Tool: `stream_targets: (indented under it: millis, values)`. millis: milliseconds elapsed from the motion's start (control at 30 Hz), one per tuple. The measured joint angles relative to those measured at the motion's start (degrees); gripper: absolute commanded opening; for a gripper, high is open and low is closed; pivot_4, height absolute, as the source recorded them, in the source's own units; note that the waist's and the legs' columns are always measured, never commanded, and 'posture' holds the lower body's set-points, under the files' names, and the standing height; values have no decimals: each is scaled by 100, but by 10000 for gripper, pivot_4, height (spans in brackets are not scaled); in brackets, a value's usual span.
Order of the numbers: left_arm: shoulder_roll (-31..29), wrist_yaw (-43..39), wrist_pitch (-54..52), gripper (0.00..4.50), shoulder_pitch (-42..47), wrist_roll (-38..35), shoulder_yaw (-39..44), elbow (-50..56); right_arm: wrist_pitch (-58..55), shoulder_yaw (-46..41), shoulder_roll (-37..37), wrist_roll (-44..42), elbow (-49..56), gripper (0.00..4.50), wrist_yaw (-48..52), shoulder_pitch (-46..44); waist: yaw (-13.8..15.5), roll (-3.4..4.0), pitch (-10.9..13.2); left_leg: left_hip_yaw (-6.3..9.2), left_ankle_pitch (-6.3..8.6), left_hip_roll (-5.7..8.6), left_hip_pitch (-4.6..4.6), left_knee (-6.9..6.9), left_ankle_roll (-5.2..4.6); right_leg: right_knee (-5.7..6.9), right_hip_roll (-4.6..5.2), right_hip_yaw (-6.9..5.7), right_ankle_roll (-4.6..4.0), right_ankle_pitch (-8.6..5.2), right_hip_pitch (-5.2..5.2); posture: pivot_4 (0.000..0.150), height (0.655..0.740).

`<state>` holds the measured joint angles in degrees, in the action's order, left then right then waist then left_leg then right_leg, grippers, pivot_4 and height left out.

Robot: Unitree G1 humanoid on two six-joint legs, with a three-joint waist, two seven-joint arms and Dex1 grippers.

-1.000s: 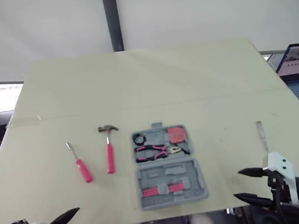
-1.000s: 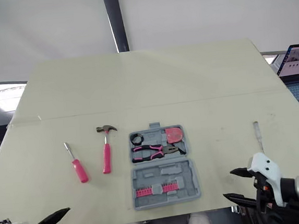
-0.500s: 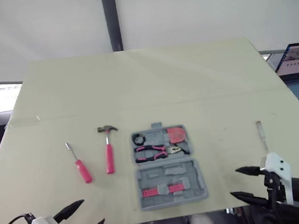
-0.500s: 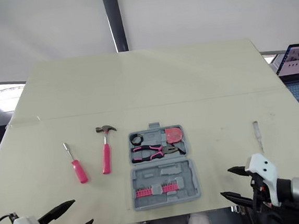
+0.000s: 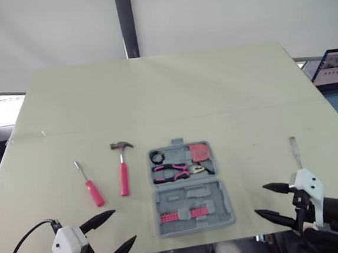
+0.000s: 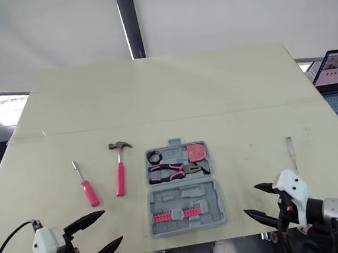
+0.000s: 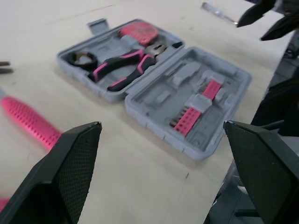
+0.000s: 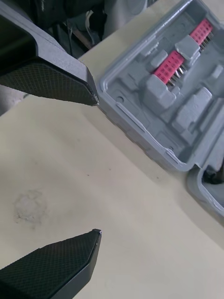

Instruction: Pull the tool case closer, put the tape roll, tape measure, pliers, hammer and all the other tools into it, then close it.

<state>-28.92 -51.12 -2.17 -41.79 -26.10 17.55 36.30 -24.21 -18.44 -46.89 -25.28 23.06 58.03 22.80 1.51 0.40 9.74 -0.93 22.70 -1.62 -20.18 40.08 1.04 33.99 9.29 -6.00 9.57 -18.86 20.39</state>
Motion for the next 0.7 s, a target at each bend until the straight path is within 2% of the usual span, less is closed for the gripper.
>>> stream_targets:
  millis: [133, 367, 600, 700]
  values:
    - [-350, -171, -155, 45000, 757, -222, -339, 188, -19, -13, 79, 14, -48, 44702, -218, -76, 0, 11, -8, 0, 0, 0, 2, 2, 1, 3, 0, 0, 2, 1, -3, 1500, 7360]
    - [-487, -184, -380, 45000, 1492, -274, -793, 137, -375, -350, 369, -1, -38, 44702, -893, -80, -8, 37, -23, -2, -1, 0, 3, 0, 2, 5, 0, 0, 3, 2, -1, 1500, 7360]
    - [-467, -74, -646, 45000, 1882, -341, -994, 54, -1502, -1559, 581, -466, 115, 44702, -1967, -446, 4, 44, -28, -2, -1, 1, 2, 1, 3, 8, 0, 1, 5, 3, -1, 1500, 7360]
    - [-457, -49, -671, 45000, 2027, -340, -1099, -69, -1881, -1745, 579, -496, -165, 44702, -2297, -638, -2, 47, -30, -2, -2, 1, 2, 0, 3, 8, 0, 1, 5, 3, 0, 1500, 7360]
